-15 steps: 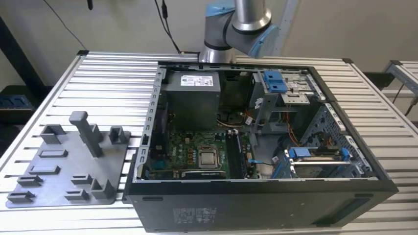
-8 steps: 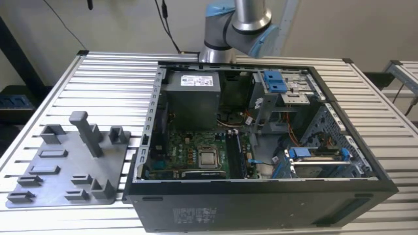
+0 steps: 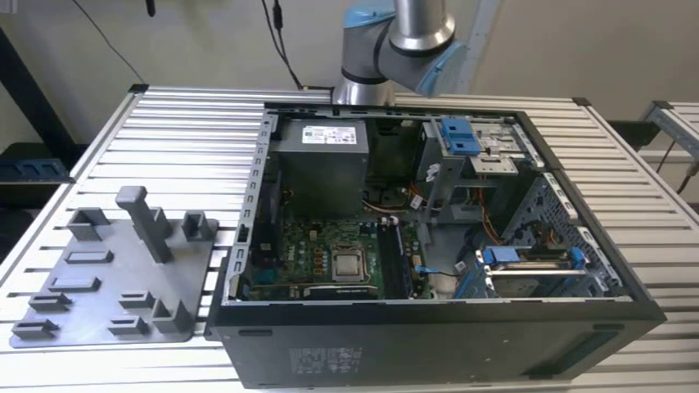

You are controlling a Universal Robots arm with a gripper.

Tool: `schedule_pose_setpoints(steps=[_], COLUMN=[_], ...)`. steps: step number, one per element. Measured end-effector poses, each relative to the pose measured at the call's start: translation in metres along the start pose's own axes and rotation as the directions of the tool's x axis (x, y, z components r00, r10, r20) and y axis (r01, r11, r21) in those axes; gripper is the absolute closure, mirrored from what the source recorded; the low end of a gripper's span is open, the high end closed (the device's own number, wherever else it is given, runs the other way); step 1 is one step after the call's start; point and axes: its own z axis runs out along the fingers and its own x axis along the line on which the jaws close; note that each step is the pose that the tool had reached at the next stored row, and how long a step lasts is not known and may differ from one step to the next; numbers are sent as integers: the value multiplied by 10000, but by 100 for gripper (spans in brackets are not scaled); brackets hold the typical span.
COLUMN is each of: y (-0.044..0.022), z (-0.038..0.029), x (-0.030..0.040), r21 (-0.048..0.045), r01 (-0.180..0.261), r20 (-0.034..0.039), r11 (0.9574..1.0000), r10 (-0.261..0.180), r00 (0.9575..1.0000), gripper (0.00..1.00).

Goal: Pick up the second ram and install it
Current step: 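Pick up the second ram and move it above second insertion slot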

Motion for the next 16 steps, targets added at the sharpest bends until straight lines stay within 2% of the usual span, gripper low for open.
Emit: schedule_pose_setpoints(steps=[10, 16], y=[-142, -255], z=[2, 3], x=[1, 2], r21=[0, -1], r01=[1, 0], r20=[0, 0], r11=[10000, 10000], r10=[-1, 0], r00=[10000, 10000], gripper=[86, 86])
